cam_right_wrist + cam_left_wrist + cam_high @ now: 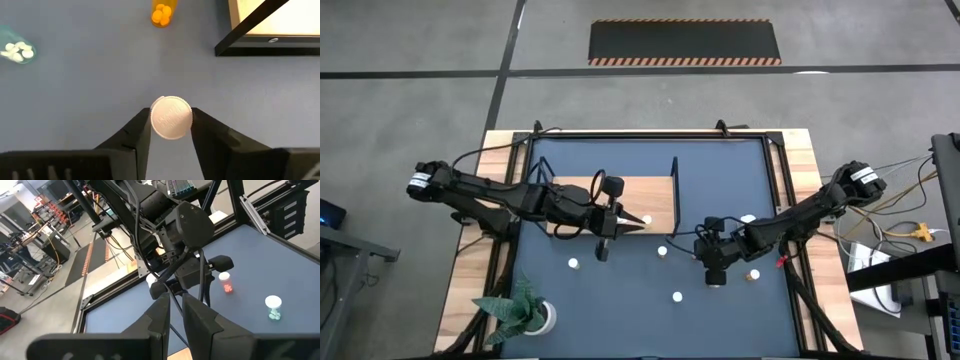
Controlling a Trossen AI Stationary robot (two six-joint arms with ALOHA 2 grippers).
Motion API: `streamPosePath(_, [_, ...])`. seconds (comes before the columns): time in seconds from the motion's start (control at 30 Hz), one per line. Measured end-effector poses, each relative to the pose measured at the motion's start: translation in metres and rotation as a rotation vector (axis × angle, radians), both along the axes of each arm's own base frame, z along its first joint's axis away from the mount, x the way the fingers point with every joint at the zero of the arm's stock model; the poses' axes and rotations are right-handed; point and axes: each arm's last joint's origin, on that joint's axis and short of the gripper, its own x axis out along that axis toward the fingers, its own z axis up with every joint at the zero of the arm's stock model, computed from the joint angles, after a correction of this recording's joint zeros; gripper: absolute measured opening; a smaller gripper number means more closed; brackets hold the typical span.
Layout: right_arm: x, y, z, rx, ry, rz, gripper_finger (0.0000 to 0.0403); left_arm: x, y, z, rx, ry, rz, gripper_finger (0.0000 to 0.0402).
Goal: Pick and place medicine bottles onto shelf by color
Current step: Put the top pink pill bottle on the shelf
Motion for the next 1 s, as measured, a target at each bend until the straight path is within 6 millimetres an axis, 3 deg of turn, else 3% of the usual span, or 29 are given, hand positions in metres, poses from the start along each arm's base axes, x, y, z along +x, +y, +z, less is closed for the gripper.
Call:
streamPosePath(0.27, [-0.001, 0.0, 0.002, 0.005, -0.001, 0.002, 0.0118, 0.0, 0.0, 0.0, 0.008, 0.0, -0.002, 0.0033])
streamPosePath(0.43, [-0.008, -0.002, 0.016, 0.075, -0.025, 0.006, 0.0116, -0.001, 0.0, 0.001, 0.024, 0.0, -0.007, 0.0033])
streamPosePath(0.7, [-0.023, -0.004, 0.061, 0.183, -0.044, -0.066, 0.0115, -0.01, 0.002, -0.01, 0.02, -0.023, -0.006, 0.0033])
streamPosePath(1.0, [-0.017, 0.008, 0.119, 0.241, -0.1, -0.029, 0.0116, -0.026, 0.006, -0.026, 0.016, -0.113, 0.024, 0.0033])
